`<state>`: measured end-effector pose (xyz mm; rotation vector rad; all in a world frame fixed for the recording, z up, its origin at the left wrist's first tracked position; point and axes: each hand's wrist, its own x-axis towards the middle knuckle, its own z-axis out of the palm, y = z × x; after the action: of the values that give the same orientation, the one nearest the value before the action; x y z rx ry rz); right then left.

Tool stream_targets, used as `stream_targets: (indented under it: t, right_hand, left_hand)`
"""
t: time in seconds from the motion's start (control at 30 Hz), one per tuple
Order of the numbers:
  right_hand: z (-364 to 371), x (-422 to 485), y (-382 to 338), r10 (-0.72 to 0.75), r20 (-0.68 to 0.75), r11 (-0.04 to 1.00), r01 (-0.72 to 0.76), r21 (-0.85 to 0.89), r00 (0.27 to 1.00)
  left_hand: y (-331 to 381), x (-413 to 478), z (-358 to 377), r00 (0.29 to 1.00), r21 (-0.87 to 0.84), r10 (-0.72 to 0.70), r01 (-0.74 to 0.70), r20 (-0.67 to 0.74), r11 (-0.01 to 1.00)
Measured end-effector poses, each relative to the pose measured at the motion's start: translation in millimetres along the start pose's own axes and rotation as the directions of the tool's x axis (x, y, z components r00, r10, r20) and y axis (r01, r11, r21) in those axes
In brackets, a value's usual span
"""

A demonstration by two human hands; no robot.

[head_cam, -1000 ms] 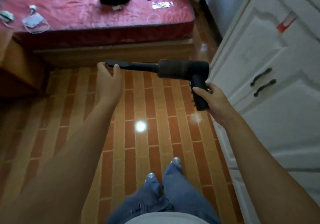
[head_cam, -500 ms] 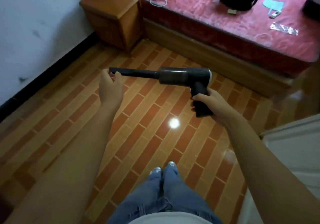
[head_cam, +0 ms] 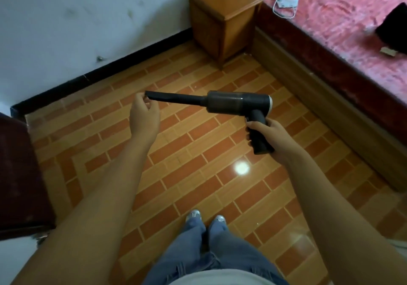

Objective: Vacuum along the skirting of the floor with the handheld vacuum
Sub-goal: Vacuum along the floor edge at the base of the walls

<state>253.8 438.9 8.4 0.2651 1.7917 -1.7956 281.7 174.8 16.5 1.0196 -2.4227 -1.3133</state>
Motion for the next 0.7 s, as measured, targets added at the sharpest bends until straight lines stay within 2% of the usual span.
stream_targets:
  t: [0.13,0.37,0.7]
  right_hand:
    - [8.3,11.8,-5.0,0.045,0.107,0.998,-0.048,0.033,0.993]
    - [31.8,33.2,-9.7,0.057,0.225,0.995,-0.037,-0.092,0.973]
    - [111.8,68.7,-19.5,0.113,0.376,0.985,-0.055,-0.161,0.920]
  left_hand:
    - [-12.6,-2.3,-10.4,0.997,-0.006,-0.059,0.059,-0.055,0.998]
    - [-42.4,-12.7,-31.0,0.972,-0.070,-0.153,0.142,-0.178,0.987]
    - [-86.4,7.6,-86.8,0.895,-0.142,-0.266,0.229,-0.359,0.963]
